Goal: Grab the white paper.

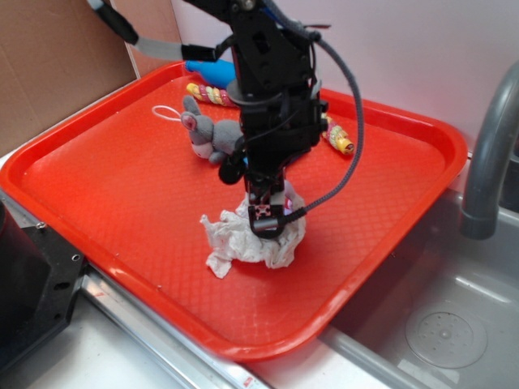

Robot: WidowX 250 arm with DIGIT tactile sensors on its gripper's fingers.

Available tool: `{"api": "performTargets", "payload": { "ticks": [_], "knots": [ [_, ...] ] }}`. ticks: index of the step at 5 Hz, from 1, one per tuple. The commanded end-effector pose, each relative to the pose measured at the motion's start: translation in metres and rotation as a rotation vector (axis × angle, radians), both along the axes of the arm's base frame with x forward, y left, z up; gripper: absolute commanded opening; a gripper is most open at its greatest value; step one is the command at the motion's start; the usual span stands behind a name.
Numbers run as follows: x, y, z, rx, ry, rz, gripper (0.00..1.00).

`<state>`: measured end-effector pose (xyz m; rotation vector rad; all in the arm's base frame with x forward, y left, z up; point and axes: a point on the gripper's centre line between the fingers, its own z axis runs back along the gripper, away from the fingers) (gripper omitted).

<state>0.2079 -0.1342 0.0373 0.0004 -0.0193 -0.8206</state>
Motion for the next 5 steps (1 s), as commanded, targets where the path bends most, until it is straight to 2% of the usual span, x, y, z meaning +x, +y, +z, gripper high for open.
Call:
{"api": "performTargets", "payload": {
  "ticks": [1, 2, 3, 4, 5],
  "knots": [
    [-0.032, 0.048, 0.070, 0.084, -0.115, 0.297, 0.00],
    [-0.053, 0.093, 0.118, 0.055, -0.133, 0.550, 0.00],
    [-0.083, 0.136, 0.164, 0.017, -0.179, 0.803, 0.00],
    [-0.089, 0.178, 0.206, -0.004, -0.211, 1.055, 0.00],
    [-0.083, 0.182, 0.207, 0.036, -0.224, 1.302, 0.00]
  ]
}}
